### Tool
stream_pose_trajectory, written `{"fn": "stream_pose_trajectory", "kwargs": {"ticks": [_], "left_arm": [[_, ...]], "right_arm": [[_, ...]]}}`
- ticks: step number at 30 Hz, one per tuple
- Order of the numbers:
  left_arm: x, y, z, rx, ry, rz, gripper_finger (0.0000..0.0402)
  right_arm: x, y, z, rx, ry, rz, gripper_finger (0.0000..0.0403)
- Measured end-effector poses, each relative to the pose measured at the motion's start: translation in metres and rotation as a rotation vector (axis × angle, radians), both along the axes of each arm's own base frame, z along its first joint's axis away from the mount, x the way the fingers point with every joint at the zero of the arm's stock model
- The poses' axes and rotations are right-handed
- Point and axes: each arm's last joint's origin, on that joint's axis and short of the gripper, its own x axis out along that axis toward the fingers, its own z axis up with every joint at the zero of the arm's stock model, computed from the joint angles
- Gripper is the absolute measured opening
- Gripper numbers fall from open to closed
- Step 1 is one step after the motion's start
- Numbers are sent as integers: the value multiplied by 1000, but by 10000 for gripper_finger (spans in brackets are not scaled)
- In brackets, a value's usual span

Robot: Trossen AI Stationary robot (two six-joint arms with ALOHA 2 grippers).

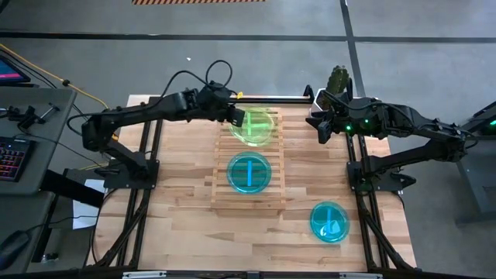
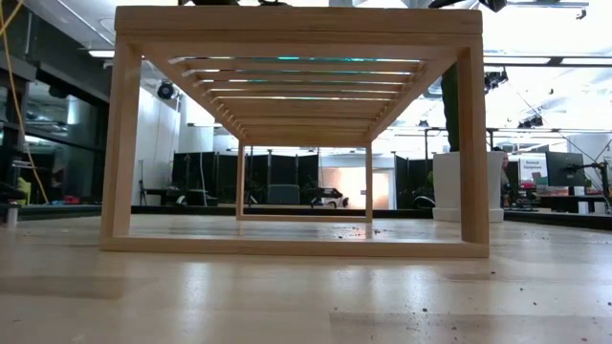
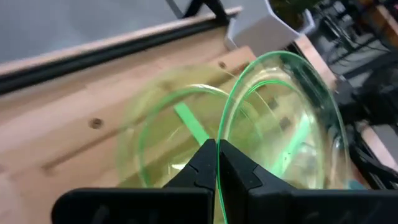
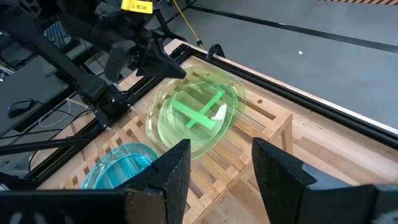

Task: Place and stack plates onto a shelf
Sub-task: Stack the green plate on the green plate on the shelf, then stack the blue plate on the blue plate on the shelf

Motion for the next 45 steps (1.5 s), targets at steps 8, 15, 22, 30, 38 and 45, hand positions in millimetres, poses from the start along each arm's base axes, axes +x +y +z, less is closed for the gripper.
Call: {"fn": "stream_pose_trajectory", "kwargs": {"ticks": [8, 15, 22, 30, 38, 45], "left_arm": [[-17, 7, 7, 53, 45, 103, 0], [-20, 12, -8, -9, 73, 90, 0], [-18, 13, -10, 5, 72, 74, 0], [-17, 12, -10, 17, 78, 52, 11], [-17, 11, -10, -2, 70, 13, 75], [-19, 10, 3, 20, -15, -24, 123]], "right_arm": [[0, 0, 0, -3, 2, 2, 154], [0, 0, 0, -3, 2, 2, 154], [0, 0, 0, -3, 2, 2, 154], [0, 0, 0, -3, 3, 2, 154], [0, 0, 0, -3, 3, 2, 154], [0, 0, 0, -3, 3, 2, 154]]}}
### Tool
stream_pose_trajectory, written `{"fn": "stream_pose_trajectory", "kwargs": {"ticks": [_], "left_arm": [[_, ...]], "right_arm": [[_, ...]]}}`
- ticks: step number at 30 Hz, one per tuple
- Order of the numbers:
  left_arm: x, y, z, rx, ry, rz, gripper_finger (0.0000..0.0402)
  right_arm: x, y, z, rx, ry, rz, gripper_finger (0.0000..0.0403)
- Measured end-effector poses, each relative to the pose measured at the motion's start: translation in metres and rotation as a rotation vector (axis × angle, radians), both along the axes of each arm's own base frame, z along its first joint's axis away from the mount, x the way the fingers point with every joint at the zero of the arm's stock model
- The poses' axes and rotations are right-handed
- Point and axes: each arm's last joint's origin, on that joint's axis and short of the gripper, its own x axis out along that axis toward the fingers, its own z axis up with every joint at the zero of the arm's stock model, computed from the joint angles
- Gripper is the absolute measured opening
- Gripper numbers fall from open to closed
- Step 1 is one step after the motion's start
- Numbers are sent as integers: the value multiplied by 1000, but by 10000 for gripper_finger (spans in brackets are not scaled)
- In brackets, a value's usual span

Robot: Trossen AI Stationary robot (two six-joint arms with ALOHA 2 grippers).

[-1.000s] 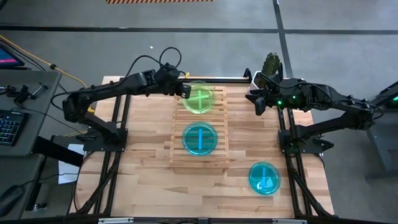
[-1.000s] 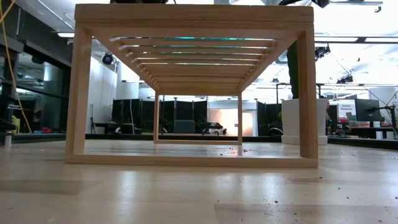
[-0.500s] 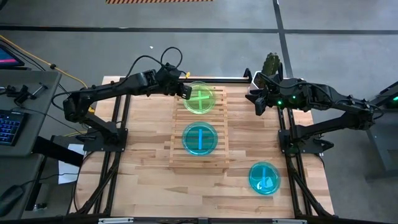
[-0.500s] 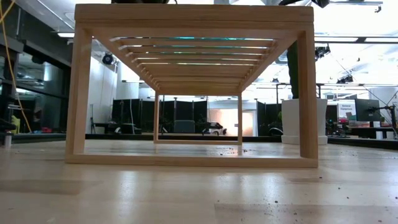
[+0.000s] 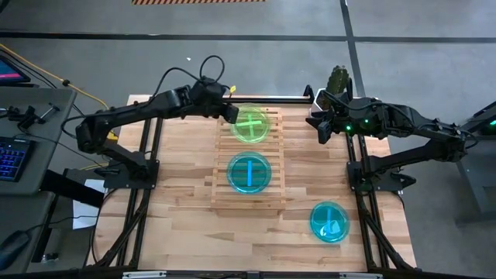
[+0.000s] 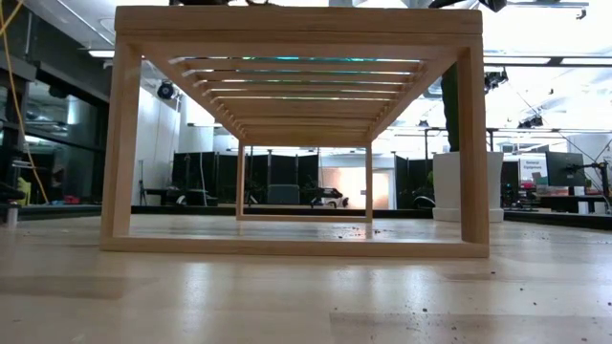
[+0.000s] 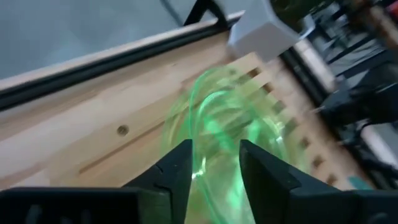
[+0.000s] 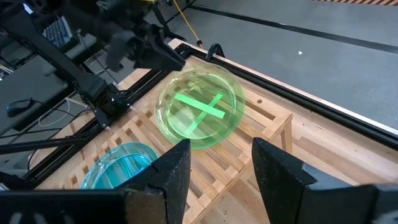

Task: Place and stack plates onto a shelf
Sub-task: Stack the blue plate on the blue plate on the shelf

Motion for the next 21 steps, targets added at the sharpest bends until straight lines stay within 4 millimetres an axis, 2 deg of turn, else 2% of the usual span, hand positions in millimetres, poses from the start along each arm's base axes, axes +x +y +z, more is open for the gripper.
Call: {"fn": "stream_pose_trajectory", "kwargs": {"ticks": [9, 13, 17, 21], "left_arm": [[-10, -2, 17, 52, -65, -34, 144], [-24, -9, 35, 150, -100, -87, 145], [-39, -32, 60, 300, -169, -166, 145], [-56, -63, 58, 421, -340, -217, 145]], "right_arm": [[0, 0, 0, 0, 0, 0, 154], [0, 0, 0, 0, -1, 0, 154], [0, 0, 0, 0, -1, 0, 154], [0, 0, 0, -13, 4, 8, 154]]}}
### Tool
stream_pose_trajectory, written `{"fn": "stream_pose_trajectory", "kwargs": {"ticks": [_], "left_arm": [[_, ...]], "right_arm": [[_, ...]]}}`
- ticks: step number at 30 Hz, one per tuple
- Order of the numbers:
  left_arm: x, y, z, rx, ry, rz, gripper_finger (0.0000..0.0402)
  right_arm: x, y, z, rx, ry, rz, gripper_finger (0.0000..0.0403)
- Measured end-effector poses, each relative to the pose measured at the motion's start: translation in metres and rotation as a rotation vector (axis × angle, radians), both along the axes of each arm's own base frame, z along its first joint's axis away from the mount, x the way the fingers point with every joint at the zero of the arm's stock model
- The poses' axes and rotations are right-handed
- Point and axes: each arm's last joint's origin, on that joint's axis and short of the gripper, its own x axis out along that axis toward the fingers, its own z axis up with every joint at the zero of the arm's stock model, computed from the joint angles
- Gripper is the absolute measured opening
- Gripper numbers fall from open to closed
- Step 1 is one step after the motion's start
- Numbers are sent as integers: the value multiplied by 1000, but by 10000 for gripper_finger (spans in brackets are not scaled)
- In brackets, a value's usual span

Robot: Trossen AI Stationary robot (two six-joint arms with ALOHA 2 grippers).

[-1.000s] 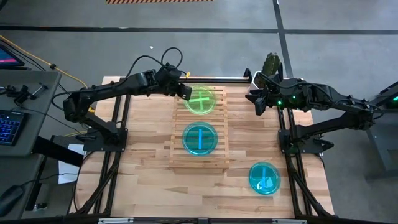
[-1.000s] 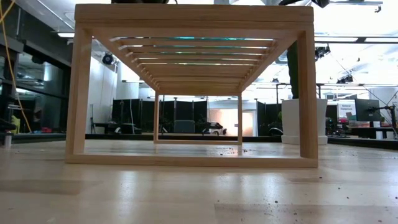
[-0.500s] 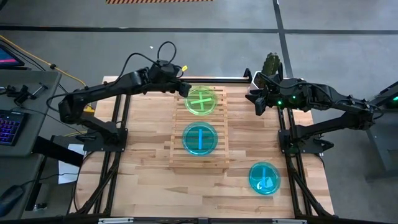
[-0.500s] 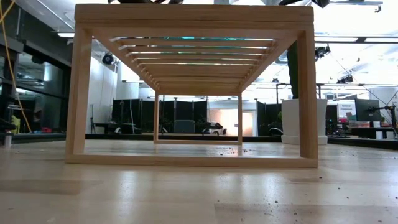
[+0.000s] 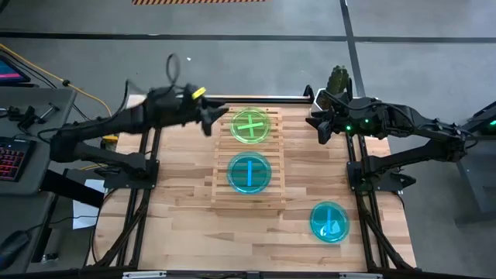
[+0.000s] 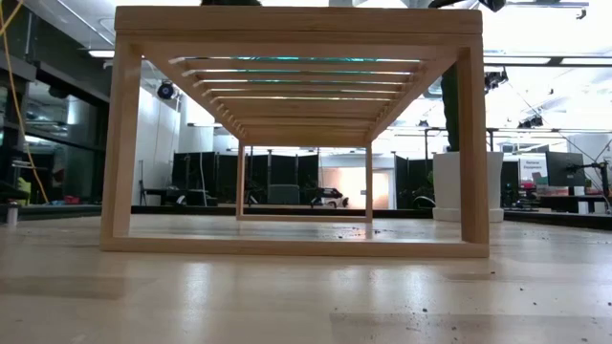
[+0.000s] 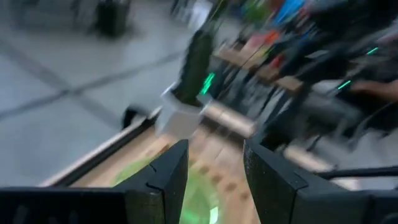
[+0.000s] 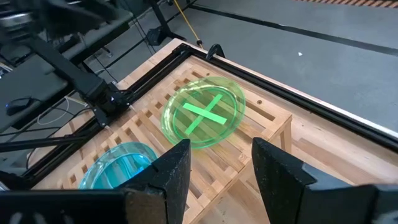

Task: Place and stack plates onto a shelf
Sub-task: Stack the blue plate on the blue plate on the shelf

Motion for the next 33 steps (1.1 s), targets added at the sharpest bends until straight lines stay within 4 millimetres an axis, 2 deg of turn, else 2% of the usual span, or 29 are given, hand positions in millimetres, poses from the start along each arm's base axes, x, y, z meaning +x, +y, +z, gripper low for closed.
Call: {"fn": "stream_pose_trajectory", "kwargs": {"ticks": [4, 6, 9, 11, 18, 25, 28, 31, 33], "left_arm": [[-22, -33, -26, 59, -245, -108, 145], [-33, -45, -43, 31, -347, -160, 145], [-49, -56, -68, -30, -408, -157, 145], [-57, -60, -77, -56, -423, -122, 145], [-74, -60, -72, 3, -471, -59, 145], [-77, -60, -70, 25, -475, -55, 145], [-77, -60, -70, 3, -478, -56, 145], [-76, -60, -71, -15, -474, -58, 145], [-76, -60, -72, -23, -468, -58, 145]], "right_arm": [[1, 0, 1, -20, -3, 23, 154], [2, 1, 2, -26, -12, 52, 154], [3, 2, 5, -36, -32, 98, 154], [4, 2, 5, -39, -38, 118, 154], [4, 2, 5, -53, -29, 127, 154], [2, -1, 10, -24, -67, 85, 154], [1, 5, 8, 80, -52, 269, 154], [-3, 17, -2, 330, 32, 464, 154], [-9, 27, -11, 476, 136, 500, 154]]}}
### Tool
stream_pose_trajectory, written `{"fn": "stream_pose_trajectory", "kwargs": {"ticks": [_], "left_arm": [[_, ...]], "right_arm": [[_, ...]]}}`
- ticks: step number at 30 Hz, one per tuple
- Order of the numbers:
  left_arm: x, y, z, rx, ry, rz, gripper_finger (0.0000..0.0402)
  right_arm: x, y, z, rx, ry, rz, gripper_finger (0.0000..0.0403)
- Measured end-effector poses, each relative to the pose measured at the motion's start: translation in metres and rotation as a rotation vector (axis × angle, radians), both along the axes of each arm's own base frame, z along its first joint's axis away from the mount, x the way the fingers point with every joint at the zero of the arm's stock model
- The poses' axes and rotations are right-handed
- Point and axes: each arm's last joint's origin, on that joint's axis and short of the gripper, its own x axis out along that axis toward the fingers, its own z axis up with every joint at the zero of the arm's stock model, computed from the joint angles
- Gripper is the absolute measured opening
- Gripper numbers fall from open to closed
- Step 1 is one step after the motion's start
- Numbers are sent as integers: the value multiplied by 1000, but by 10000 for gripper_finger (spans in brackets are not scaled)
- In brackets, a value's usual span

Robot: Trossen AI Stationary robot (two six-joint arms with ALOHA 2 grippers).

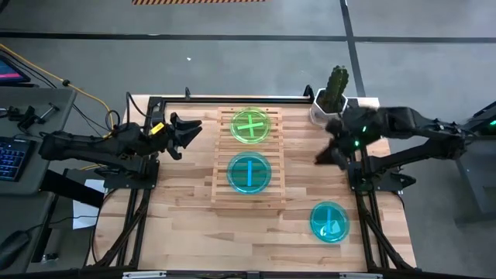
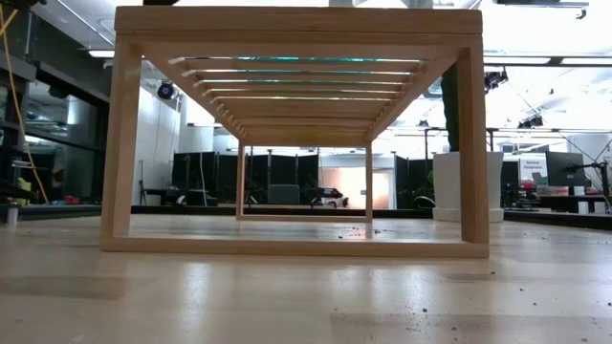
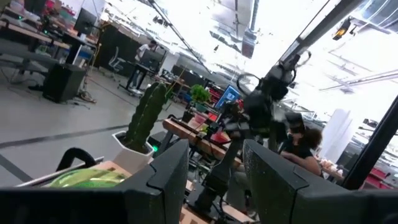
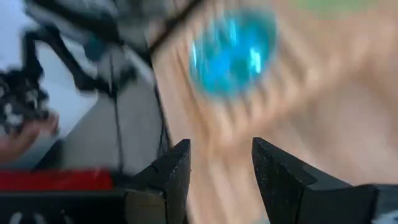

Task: Place and stack plates onto a shelf
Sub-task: Stack the blue plate on the blue plate on the shelf

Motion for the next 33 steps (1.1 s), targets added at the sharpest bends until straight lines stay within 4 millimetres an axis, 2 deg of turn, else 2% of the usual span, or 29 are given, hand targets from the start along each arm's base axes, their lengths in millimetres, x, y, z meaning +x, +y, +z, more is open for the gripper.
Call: {"fn": "stream_pose_trajectory", "kwargs": {"ticks": [5, 9, 14, 19, 24, 33], "left_arm": [[0, 0, 0, 0, 3, 0, 145], [0, 0, 0, 0, 3, 0, 145], [0, 0, 0, 0, 3, 0, 145], [0, 0, 0, -1, 3, 6, 145], [0, 0, 0, -3, 3, 13, 145], [0, 0, 0, -4, 3, 15, 145]], "right_arm": [[-13, 28, -44, 32, 367, -2, 154], [-17, 50, -96, 38, 571, 23, 154], [-19, 69, -164, 128, 677, 82, 154], [-24, 69, -216, 200, 724, 6, 154], [-35, 63, -239, 192, 813, -104, 154], [-36, 59, -242, 123, 801, -208, 154]]}}
